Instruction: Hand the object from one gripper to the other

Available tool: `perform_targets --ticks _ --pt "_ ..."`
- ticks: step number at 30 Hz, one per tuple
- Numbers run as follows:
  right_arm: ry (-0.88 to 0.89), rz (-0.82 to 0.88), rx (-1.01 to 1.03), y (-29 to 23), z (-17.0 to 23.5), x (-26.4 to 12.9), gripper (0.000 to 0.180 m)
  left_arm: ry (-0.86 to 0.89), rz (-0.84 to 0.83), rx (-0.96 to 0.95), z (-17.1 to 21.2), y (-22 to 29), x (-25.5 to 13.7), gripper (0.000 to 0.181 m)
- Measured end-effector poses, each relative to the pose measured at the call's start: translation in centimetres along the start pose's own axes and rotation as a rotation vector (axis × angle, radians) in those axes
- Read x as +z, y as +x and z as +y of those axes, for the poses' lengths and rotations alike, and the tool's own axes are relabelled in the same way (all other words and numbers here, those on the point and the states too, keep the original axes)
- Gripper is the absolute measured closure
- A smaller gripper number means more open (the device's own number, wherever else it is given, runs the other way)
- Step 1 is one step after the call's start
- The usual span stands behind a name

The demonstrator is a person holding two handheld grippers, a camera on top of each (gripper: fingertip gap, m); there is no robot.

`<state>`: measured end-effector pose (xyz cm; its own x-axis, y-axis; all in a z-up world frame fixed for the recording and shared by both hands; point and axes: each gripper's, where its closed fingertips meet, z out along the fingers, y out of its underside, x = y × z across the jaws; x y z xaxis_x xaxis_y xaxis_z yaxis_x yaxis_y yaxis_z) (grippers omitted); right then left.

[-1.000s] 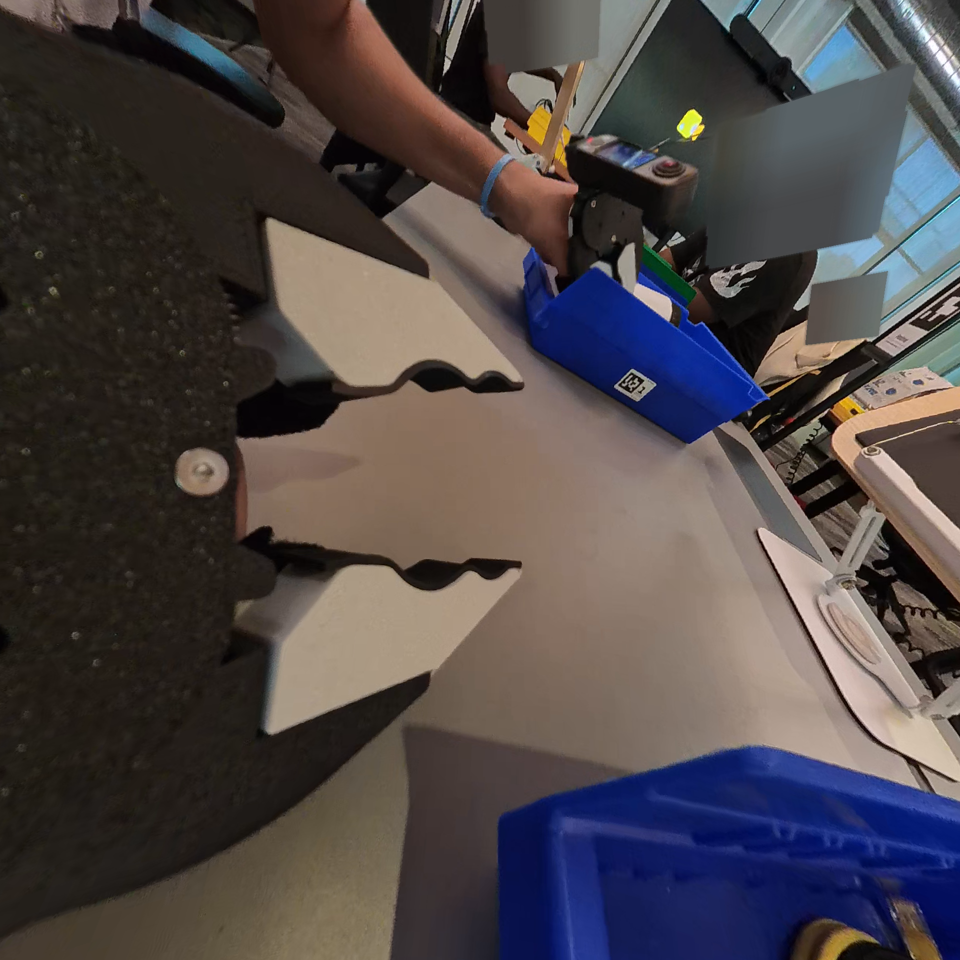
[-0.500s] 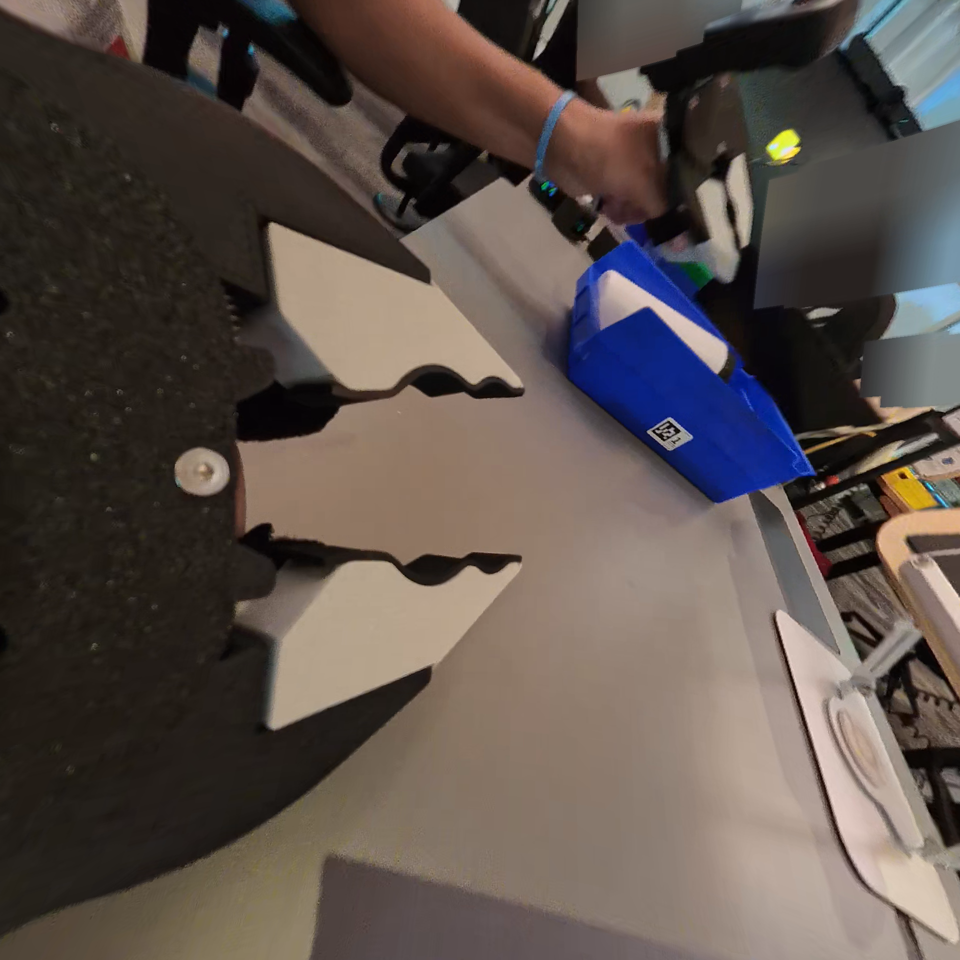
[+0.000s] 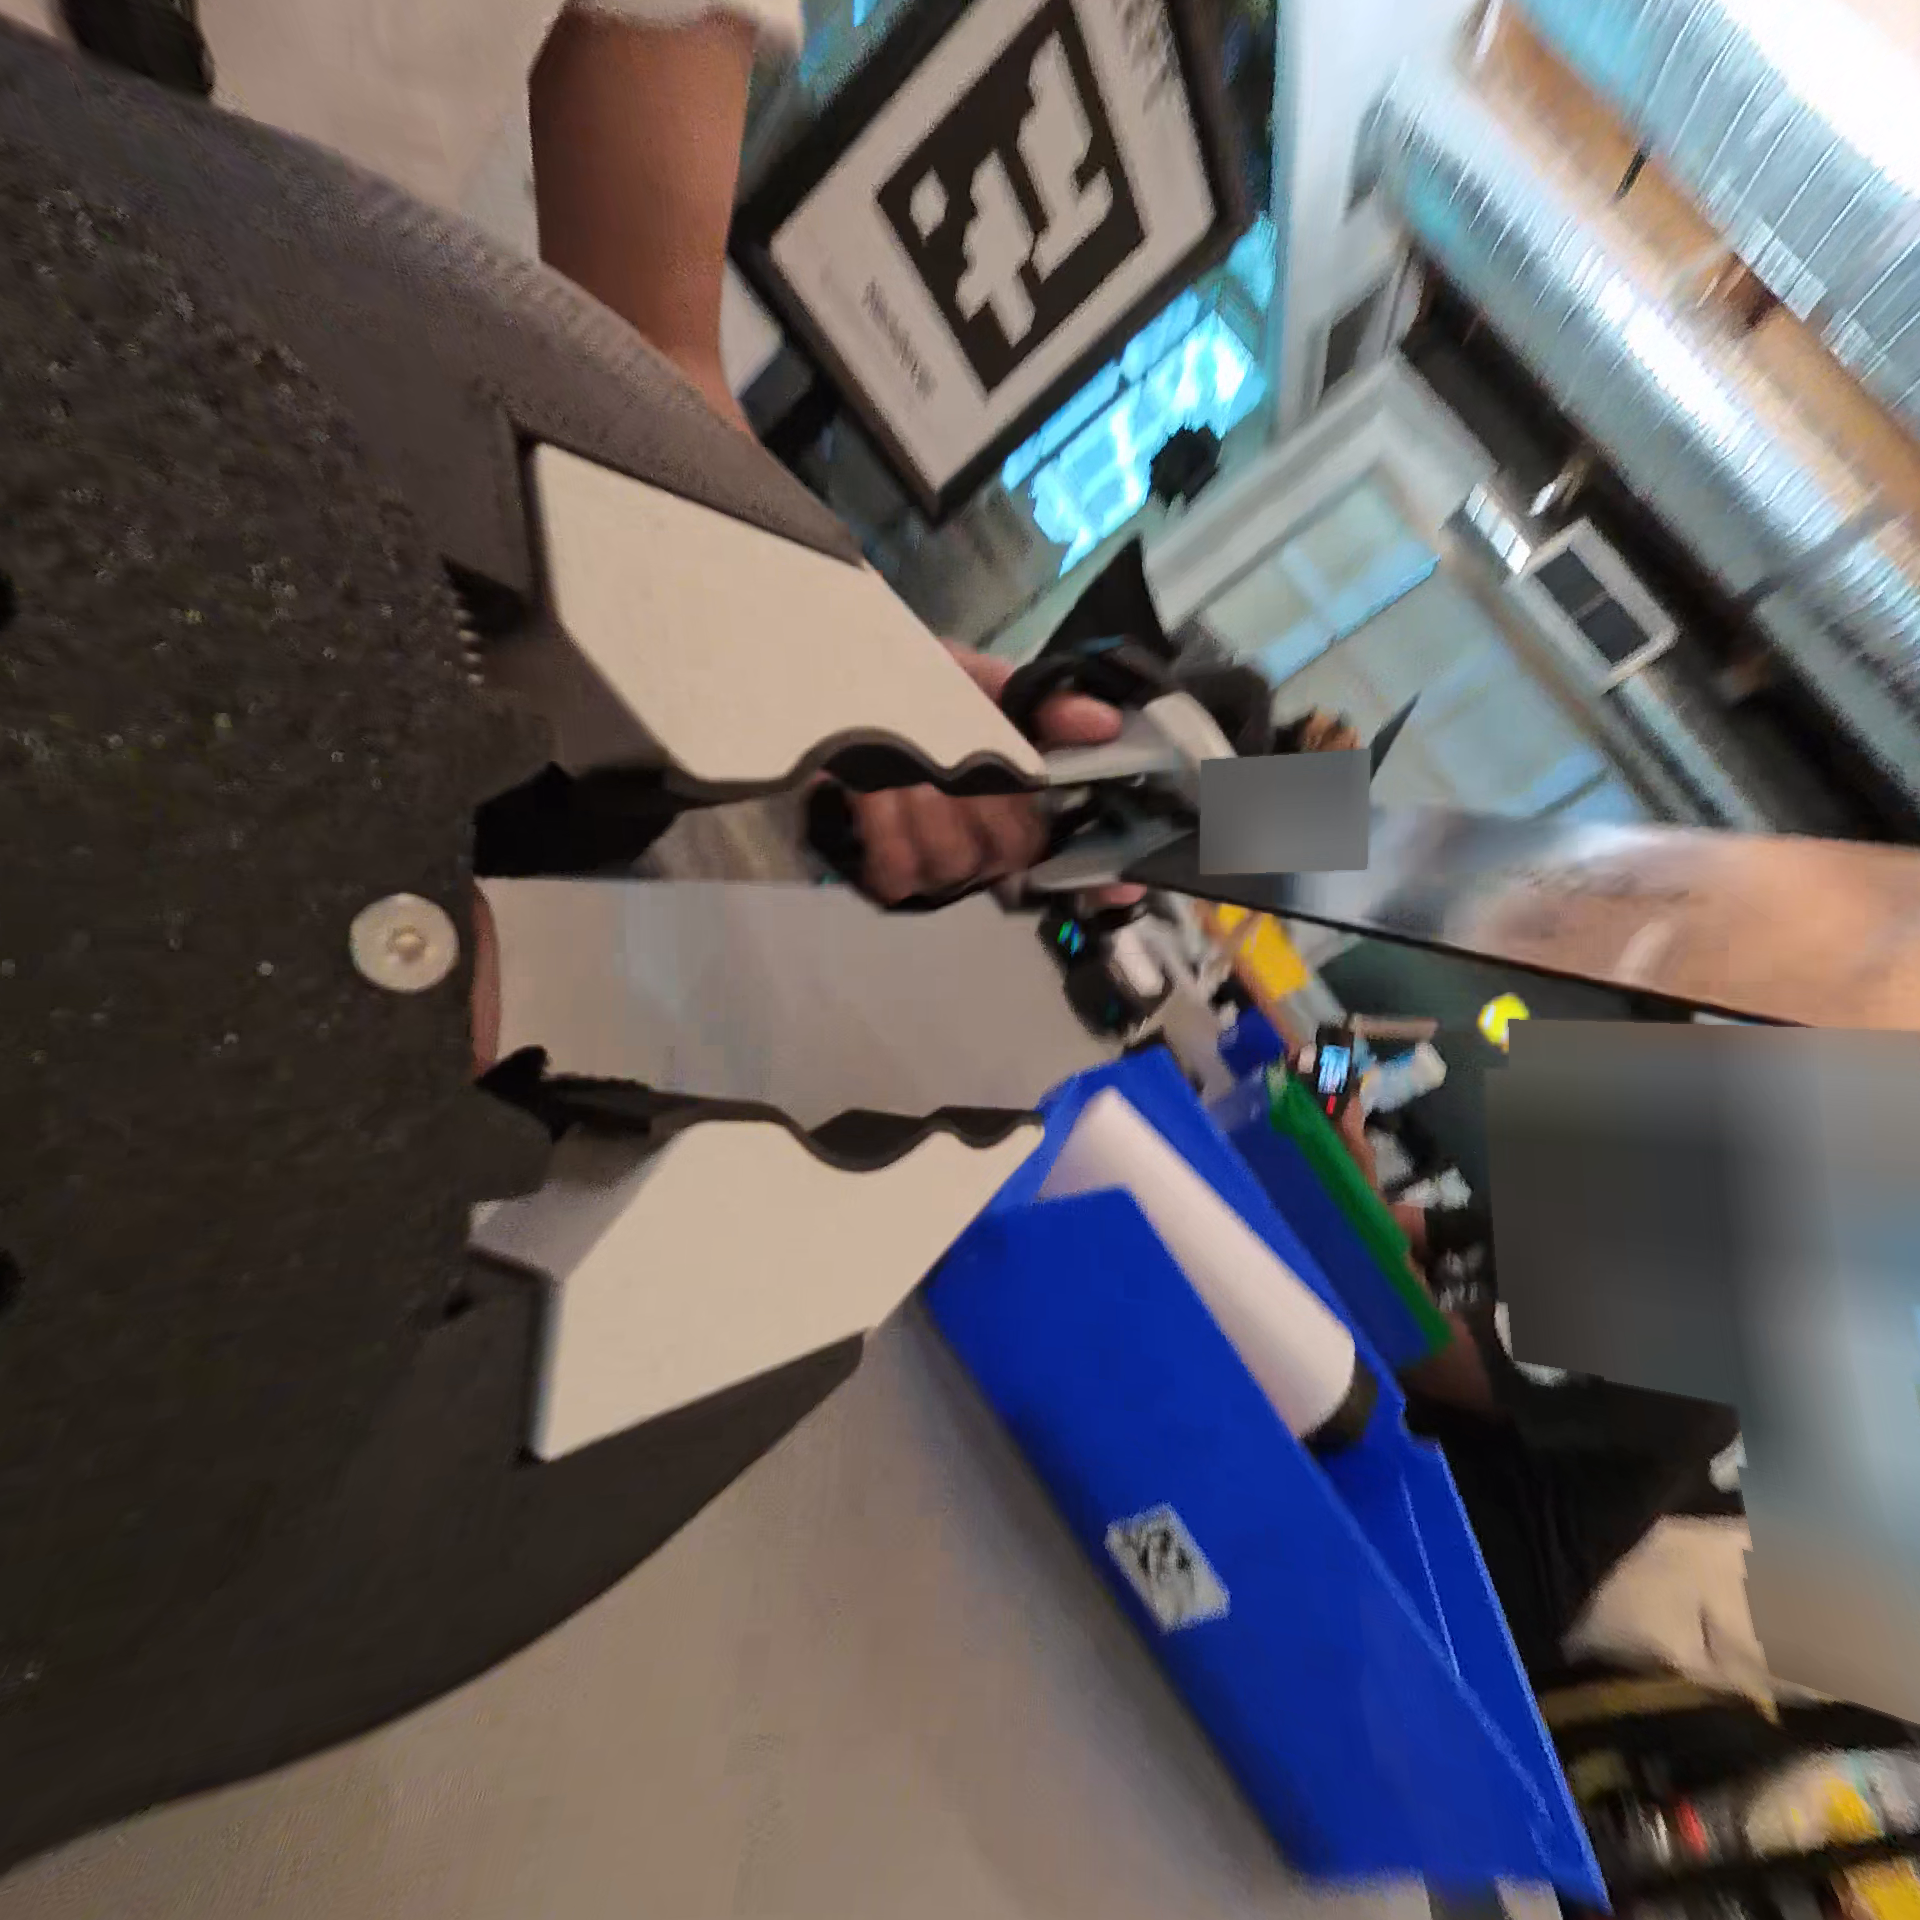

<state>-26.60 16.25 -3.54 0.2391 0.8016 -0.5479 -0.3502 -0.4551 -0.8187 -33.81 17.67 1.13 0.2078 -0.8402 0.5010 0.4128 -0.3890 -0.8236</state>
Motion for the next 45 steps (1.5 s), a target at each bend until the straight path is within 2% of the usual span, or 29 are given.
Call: perform_targets --ticks 4,8,9,11,14,17,20,22,24,26,31,33,34,37,39,40,45 --pt "0.155 -0.243 0.135 -3.4 -0.5 1.2 0.125 0.015 0.153 -0.158 2.6 2.6 0.9 0.18" --pt "0.214 -0.283 0.121 -5.4 -0.9 0.5 0.129 -0.07 0.251 -0.188 5.3 4.1 2.2 0.179" --pt "0.213 -0.282 0.097 -5.7 -1.0 0.2 0.145 -0.087 0.261 -0.19 5.9 4.3 2.4 0.179" --pt "0.181 -0.159 0.037 -4.3 -0.5 -0.3 0.176 -0.104 0.278 -0.205 6.7 4.5 2.7 0.179" --pt "0.131 -0.17 0.002 -4.4 0.0 -1.2 0.178 -0.129 0.322 -0.143 7.6 5.3 2.8 0.176" --pt "0.088 -0.128 -0.044 -3.9 0.3 -1.7 0.179 -0.278 0.393 -0.041 8.6 6.1 1.9 0.139" --pt "-0.059 -0.048 -0.17 -2.2 1.2 -2.9 0.179 -0.425 0.279 0.144 9.6 3.0 0.1 0.134" --pt "-0.184 -0.024 -0.254 -1.3 2.2 -4.3 0.178 -0.426 0.209 0.175 8.7 1.4 -0.5 0.131" --pt "-0.255 -0.001 -0.298 -0.3 3.0 -5.4 0.178 -0.403 0.207 0.159 7.6 1.4 -0.6 0.13" --pt "-0.328 -0.023 -0.253 -0.4 4.3 -5.5 0.178 -0.411 0.206 0.182 7.4 1.9 -0.4 0.13" --pt "-0.708 -0.122 -0.198 -2.8 12.0 -3.9 0.178 -0.576 0.199 0.285 9.7 3.6 0.5 0.122" --pt "-0.793 -0.134 -0.198 -3.4 13.8 -3.5 0.179 -0.615 0.187 0.295 10.3 4.0 0.9 0.116" --pt "-0.818 -0.14 -0.199 -3.5 14.3 -3.4 0.179 -0.629 0.187 0.297 10.4 4.2 1.0 0.116" --pt "-0.903 -0.142 -0.188 -3.8 15.7 -4.0 0.179 -0.626 0.174 0.3 10.1 4.0 0.9 0.135" --pt "-0.917 -0.133 -0.187 -3.7 16.1 -4.2 0.177 -0.623 0.234 0.277 10.0 4.5 0.4 0.17" --pt "-0.905 -0.123 -0.182 -3.4 15.9 -4.2 0.177 -0.623 0.269 0.239 9.9 5.0 0.3 0.177" --pt "-0.771 -0.12 -0.166 -2.9 13.6 -3.9 0.178 -0.532 0.291 0.177 8.3 5.2 0.3 0.18"
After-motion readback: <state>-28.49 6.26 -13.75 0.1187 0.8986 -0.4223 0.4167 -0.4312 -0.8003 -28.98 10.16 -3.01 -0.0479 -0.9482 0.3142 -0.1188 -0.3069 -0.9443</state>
